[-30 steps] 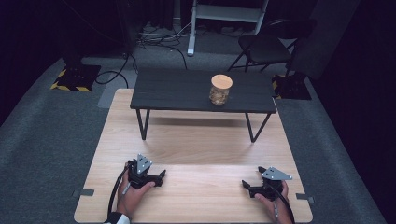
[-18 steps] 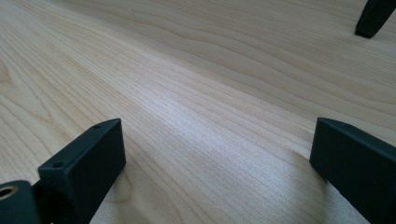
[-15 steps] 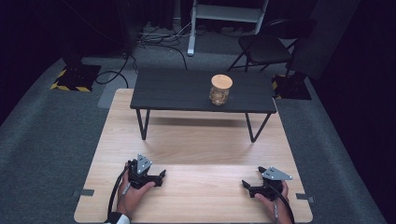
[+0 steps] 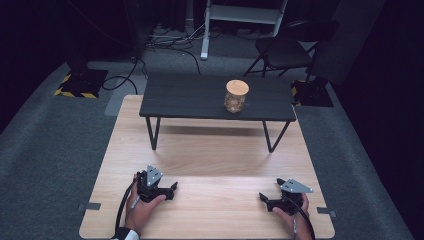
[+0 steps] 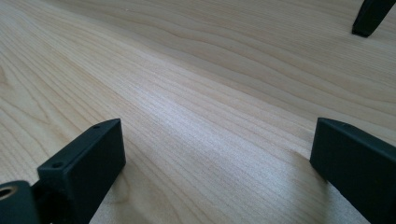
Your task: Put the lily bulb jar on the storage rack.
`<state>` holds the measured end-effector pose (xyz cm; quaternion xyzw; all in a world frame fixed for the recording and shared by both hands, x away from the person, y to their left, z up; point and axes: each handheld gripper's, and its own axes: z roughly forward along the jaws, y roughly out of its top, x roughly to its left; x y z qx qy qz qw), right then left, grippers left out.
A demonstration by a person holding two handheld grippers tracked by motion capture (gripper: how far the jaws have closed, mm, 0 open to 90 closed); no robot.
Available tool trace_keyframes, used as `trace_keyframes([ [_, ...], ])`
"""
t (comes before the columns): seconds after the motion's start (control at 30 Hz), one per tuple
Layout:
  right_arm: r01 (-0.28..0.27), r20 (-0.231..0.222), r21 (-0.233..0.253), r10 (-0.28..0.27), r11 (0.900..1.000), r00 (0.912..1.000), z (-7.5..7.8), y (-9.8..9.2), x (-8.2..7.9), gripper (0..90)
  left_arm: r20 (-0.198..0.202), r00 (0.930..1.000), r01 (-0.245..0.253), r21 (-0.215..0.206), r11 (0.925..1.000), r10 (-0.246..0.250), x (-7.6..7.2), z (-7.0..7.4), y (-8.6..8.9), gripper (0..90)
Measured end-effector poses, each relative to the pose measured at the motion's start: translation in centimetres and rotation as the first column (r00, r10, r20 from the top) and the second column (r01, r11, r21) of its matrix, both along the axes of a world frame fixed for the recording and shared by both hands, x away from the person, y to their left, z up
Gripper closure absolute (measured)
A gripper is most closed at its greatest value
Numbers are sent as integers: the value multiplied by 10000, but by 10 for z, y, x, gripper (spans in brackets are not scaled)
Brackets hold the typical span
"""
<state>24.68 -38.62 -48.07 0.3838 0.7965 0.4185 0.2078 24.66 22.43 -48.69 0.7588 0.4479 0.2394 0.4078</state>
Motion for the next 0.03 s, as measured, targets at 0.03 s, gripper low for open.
trace_keyframes([
  [0.03,7,0,2,-7,10000,10000,0,0,0,27,-1,10000,0,2,10000,0,0,0,0,5],
])
